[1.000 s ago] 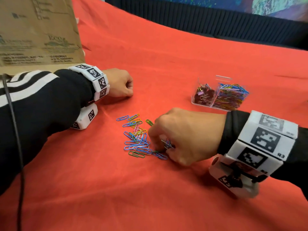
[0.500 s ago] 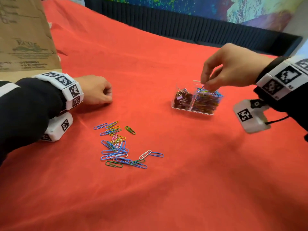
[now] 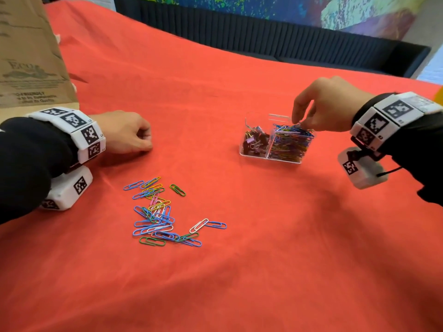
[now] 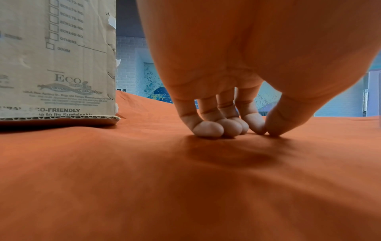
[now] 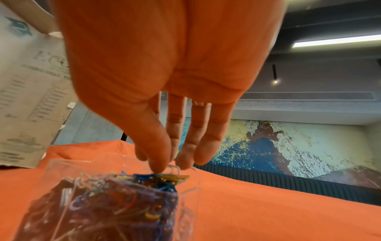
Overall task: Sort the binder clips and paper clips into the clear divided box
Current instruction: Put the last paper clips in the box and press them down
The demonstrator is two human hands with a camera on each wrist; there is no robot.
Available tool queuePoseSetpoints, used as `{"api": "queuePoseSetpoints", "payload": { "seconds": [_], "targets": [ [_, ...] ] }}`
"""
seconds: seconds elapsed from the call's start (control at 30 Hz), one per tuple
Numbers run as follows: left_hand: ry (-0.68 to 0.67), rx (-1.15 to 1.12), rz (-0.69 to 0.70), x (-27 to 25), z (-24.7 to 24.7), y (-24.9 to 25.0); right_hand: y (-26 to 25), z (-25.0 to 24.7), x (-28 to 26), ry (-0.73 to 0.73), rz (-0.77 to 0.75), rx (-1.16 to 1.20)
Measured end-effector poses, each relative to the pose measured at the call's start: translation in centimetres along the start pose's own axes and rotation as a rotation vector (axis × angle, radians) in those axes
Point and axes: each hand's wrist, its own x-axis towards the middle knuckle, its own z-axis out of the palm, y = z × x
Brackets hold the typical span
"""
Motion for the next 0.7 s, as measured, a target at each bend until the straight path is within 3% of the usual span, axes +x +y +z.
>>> {"api": "queuePoseSetpoints", "payload": {
  "seconds": [0.23, 0.43, 0.53, 0.63, 0.7],
  "targets": [
    [-0.006, -0.004, 0.001, 0.1, 0.0, 0.0, 0.3, -0.2, -0.1, 0.041, 0.059, 0.027],
    [0.003, -0.010, 0.038, -0.4, -0.7, 0.7, -3.3, -0.2, -1.4, 0.122, -0.065, 0.109],
    [-0.024, 0.008, 0.099, -1.4, -1.8, 1.6, -8.2, 0.5, -2.8, -0.064, -0.231, 0.186],
    [-0.198, 0.031, 0.123, -3.8, -2.7, 3.2, -13.0, 1.8, -3.9, -0.292, -0.416, 0.159],
    [-0.278, 0.057, 0.160, -5.4, -3.0, 4.2, -15.3, 2.8, -3.9, -0.345, -0.519, 0.127]
  ]
}}
